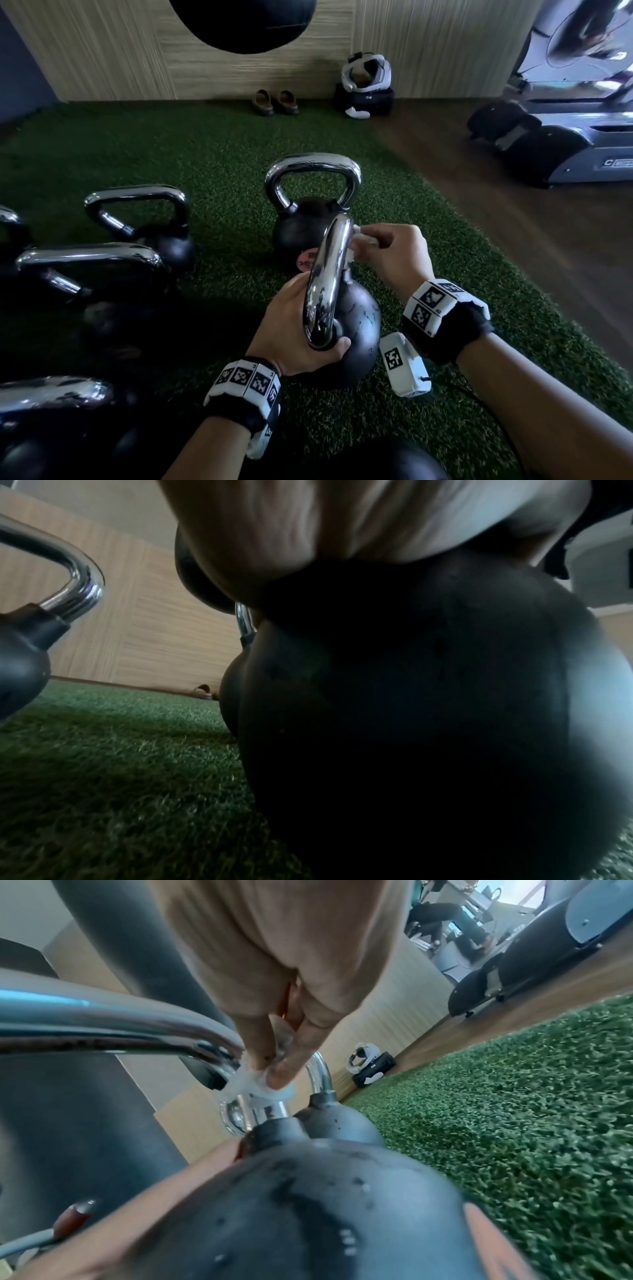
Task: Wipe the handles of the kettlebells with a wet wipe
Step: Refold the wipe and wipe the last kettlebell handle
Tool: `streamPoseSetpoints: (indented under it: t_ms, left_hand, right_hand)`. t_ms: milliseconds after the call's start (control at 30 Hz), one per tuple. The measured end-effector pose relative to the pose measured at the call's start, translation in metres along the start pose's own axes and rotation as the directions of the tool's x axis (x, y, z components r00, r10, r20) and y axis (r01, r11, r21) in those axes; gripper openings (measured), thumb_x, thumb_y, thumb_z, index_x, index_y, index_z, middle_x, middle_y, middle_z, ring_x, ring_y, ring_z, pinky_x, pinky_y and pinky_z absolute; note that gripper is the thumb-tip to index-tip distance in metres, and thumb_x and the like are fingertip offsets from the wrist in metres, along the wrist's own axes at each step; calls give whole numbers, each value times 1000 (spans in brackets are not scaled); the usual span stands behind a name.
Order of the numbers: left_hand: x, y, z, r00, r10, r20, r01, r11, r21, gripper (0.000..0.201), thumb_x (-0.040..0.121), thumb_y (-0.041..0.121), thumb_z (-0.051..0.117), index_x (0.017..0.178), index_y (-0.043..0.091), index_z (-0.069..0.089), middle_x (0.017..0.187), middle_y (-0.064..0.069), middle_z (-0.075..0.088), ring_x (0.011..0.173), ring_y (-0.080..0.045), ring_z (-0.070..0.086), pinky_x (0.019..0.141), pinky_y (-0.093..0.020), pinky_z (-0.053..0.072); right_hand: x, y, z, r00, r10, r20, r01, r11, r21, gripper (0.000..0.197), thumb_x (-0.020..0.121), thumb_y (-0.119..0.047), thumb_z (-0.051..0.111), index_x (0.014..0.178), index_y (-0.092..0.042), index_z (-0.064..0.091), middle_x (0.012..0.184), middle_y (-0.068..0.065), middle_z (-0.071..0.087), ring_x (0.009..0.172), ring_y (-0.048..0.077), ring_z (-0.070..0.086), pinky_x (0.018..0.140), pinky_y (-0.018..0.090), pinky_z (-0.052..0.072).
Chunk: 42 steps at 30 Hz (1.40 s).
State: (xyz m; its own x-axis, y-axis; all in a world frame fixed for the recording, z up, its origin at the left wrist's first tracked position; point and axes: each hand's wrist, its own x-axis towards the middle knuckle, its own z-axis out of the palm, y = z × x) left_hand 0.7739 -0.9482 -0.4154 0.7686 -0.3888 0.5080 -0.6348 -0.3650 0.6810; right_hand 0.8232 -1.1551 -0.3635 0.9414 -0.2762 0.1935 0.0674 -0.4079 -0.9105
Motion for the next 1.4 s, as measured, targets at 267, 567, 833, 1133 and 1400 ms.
streamPoseSetpoints:
  t_ms: [267,567,833,1133,1400]
  left_hand:
    - [23,-13,-6,992,-13,123,13,1000,-2,74,68,54,78,132,48,40,134,-3,65,127,-21,60,110,-29,44]
    - [42,-24,-6,979,-118,163,117,993,16,64,66,56,75,113,13,67,119,-1,71,112,-12,62,94,-2,36]
    - [53,-37,-8,949,-245,198,250,968,-3,80,63,65,77,125,15,65,112,6,75,109,-8,68,101,-31,52]
    - [56,-50,-6,926,-330,181,349,934,-82,66,62,62,79,119,33,64,125,4,71,121,-12,64,109,-39,48]
    - [54,-43,-11,939,-283,197,317,933,-170,33,71,43,82,98,57,68,95,30,71,96,4,65,97,-34,49]
  right_hand:
    - [12,-7,0,997,77,29,-79,990,117,26,81,-5,80,96,-27,81,90,-5,80,85,17,77,79,34,64]
    - [42,-26,5,993,-6,-114,8,1000,17,17,86,-16,81,102,-22,83,91,-4,80,79,11,76,73,28,63]
    - [44,-36,7,974,-224,-43,219,972,-91,28,86,-3,77,111,-15,80,105,-1,76,91,13,72,85,28,61]
    - [8,-68,0,874,-442,201,462,884,-68,26,79,-10,86,102,-22,81,93,-5,74,84,8,69,77,16,52]
    - [-10,-55,5,916,-198,349,173,980,102,26,64,-12,96,77,-26,78,83,4,79,77,19,74,84,46,63]
